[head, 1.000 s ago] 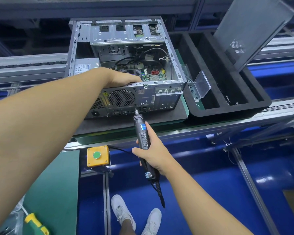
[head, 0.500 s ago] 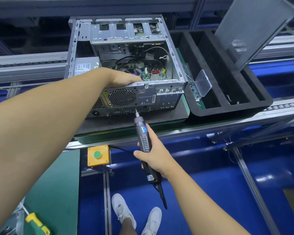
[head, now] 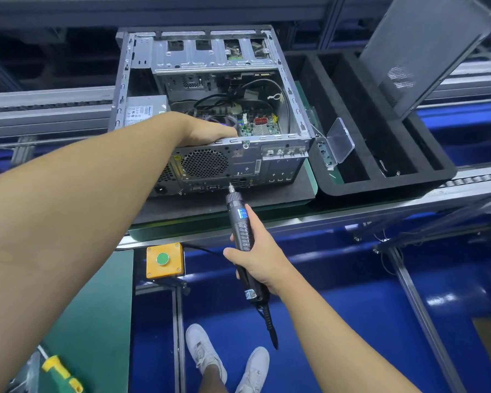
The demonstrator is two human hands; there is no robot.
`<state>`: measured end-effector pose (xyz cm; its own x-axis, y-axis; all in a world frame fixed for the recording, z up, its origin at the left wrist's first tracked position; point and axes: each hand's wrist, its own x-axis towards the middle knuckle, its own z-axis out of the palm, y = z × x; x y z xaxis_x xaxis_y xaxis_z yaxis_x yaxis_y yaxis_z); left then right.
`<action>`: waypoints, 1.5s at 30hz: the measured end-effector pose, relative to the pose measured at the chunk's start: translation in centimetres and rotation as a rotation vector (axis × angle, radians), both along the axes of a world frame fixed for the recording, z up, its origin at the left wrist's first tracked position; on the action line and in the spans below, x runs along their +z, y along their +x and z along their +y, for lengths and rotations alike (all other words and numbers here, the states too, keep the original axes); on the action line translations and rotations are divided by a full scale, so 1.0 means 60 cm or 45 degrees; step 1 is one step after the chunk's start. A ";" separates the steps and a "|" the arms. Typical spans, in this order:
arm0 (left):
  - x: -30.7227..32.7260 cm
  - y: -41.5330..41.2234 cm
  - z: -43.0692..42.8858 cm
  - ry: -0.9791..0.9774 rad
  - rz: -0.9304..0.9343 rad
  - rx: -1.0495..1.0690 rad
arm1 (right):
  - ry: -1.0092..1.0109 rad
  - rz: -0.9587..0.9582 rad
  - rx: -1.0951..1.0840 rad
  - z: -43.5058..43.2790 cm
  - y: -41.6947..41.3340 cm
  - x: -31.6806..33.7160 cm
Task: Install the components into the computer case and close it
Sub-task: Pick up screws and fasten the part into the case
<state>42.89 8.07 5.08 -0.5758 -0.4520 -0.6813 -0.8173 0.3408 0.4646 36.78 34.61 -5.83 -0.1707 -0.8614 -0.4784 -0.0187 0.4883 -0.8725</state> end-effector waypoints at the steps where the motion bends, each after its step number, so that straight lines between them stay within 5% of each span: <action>1: -0.002 0.000 -0.001 0.004 0.014 -0.003 | 0.007 -0.028 -0.017 0.000 0.001 0.001; 9: 0.001 -0.001 0.004 0.029 0.026 -0.004 | 0.137 0.275 0.148 -0.018 0.015 0.034; 45: 0.004 0.004 0.011 -0.056 0.079 0.053 | 0.084 0.021 0.065 0.017 0.010 0.012</action>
<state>43.15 8.74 5.34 -0.5965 -0.5052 -0.6237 -0.8012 0.3282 0.5004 37.38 35.62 -5.08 -0.1356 -0.8357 -0.5321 -0.0592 0.5430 -0.8377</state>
